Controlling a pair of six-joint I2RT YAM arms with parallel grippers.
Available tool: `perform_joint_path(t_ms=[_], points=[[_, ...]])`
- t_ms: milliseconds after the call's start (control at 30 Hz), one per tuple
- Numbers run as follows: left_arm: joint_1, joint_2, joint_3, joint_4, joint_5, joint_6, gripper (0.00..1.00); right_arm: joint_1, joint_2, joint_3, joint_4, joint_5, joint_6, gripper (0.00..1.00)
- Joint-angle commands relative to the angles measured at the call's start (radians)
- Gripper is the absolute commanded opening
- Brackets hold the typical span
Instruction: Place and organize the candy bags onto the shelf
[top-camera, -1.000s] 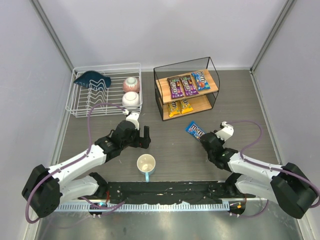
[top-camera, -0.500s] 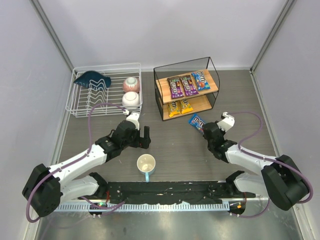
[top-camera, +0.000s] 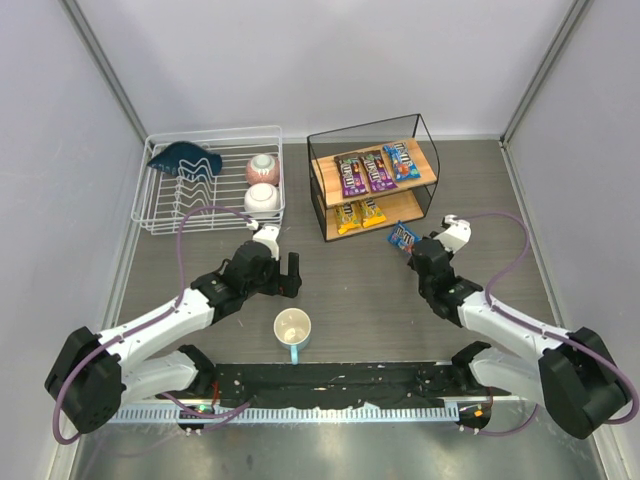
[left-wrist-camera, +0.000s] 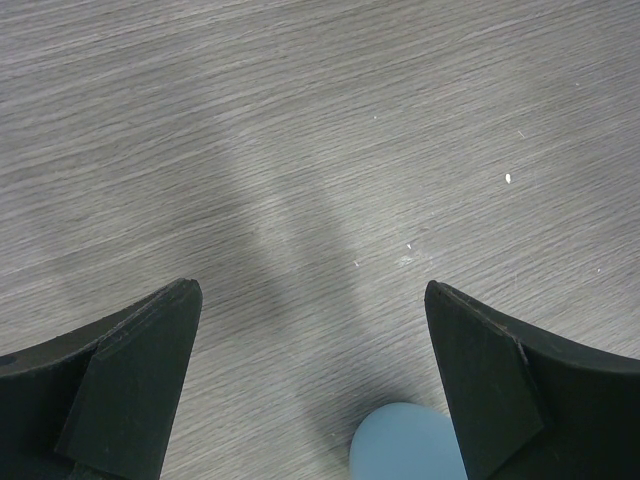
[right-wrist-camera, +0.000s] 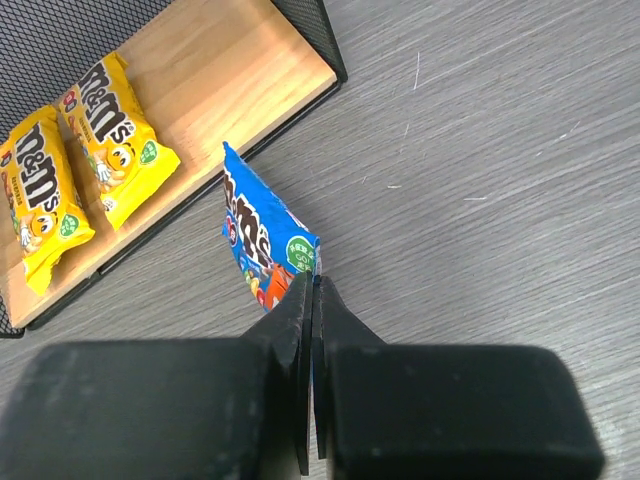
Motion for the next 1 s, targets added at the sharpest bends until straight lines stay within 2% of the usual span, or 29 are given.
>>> perform_joint_path(t_ms=[0,300,967], points=[[-0.003,-0.003,0.034,0.044,-0.016,0.013,1.00,-0.001,-0.030,0.043,0.038,0.008,-0.089,0.01],[-0.003,-0.001,0.035,0.047,-0.017,0.015,1.00,-0.003,-0.030,0.071,0.112,-0.031,-0.172,0.01],[-0.003,0.005,0.037,0.047,-0.020,0.020,1.00,-0.004,0.080,0.157,0.238,-0.114,-0.361,0.01]])
